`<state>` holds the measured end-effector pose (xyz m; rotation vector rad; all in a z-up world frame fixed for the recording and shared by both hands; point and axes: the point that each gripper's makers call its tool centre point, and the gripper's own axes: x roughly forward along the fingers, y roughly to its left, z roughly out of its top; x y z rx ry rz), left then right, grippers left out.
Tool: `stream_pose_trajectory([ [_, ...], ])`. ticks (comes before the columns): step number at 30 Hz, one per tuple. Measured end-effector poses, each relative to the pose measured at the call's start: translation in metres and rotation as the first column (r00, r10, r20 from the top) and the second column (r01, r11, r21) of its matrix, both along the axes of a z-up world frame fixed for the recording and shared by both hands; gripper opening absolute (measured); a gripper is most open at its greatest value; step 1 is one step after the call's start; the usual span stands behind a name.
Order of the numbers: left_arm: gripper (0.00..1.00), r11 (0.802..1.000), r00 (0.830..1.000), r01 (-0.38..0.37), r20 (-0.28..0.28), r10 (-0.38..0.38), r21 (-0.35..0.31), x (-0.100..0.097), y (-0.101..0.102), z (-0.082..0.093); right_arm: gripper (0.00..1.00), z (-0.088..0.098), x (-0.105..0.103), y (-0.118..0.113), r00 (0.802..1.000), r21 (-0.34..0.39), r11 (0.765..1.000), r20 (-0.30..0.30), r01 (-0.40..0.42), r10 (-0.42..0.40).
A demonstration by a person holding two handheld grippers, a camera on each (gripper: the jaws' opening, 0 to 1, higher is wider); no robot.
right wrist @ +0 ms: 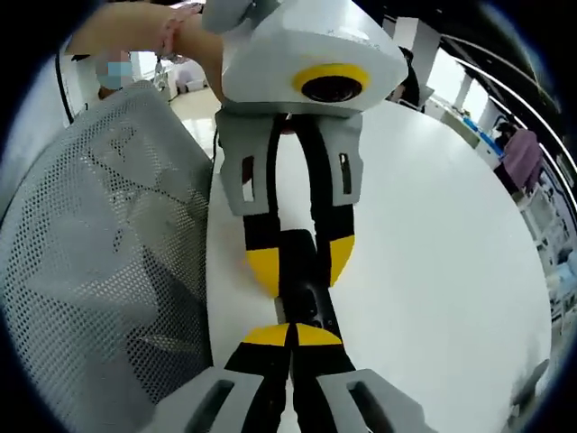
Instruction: Press the specified remote control buttons in sequence, fully releasing each button before pressing the next.
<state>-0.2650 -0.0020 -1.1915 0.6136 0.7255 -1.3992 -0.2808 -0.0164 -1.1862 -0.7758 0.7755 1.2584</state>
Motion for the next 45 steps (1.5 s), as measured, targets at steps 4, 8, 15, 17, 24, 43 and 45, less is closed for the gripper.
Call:
stream_pose_trajectory([
  [4,0.24,1.000,1.000,0.005,0.008,-0.005,0.005,-0.001,0.000,0.000,0.00,-0.002,0.000,0.000,0.998,-0.042,0.998,0.049,-0.043,0.046],
  [8,0.24,1.000,1.000,0.006,0.010,-0.006,0.009,-0.001,0.000,0.000,0.00,-0.003,-0.001,0.002,0.997,-0.068,0.996,0.058,-0.051,0.055],
  [15,0.24,0.999,1.000,0.028,0.013,-0.029,0.030,-0.001,0.000,0.000,0.00,-0.002,0.000,0.001,0.999,-0.046,0.999,0.027,-0.016,0.017],
  [17,0.24,0.999,1.000,0.026,0.012,-0.027,0.029,-0.001,0.000,0.000,0.00,-0.001,-0.001,0.001,1.000,-0.016,1.000,-0.014,0.014,-0.015],
  [24,0.24,1.000,1.000,0.010,0.007,-0.010,0.002,-0.001,0.000,0.001,0.00,0.002,0.005,0.000,0.994,0.030,0.998,-0.098,0.056,-0.053],
  [43,0.24,1.000,1.000,0.006,0.017,-0.006,0.001,0.000,-0.001,0.002,0.00,0.004,0.018,-0.001,0.995,0.029,0.999,-0.089,0.045,-0.042],
  [45,0.24,1.000,1.000,0.003,0.016,-0.003,-0.001,0.000,-0.001,0.002,0.00,0.003,0.018,-0.001,0.996,0.016,0.999,-0.079,0.033,-0.032],
])
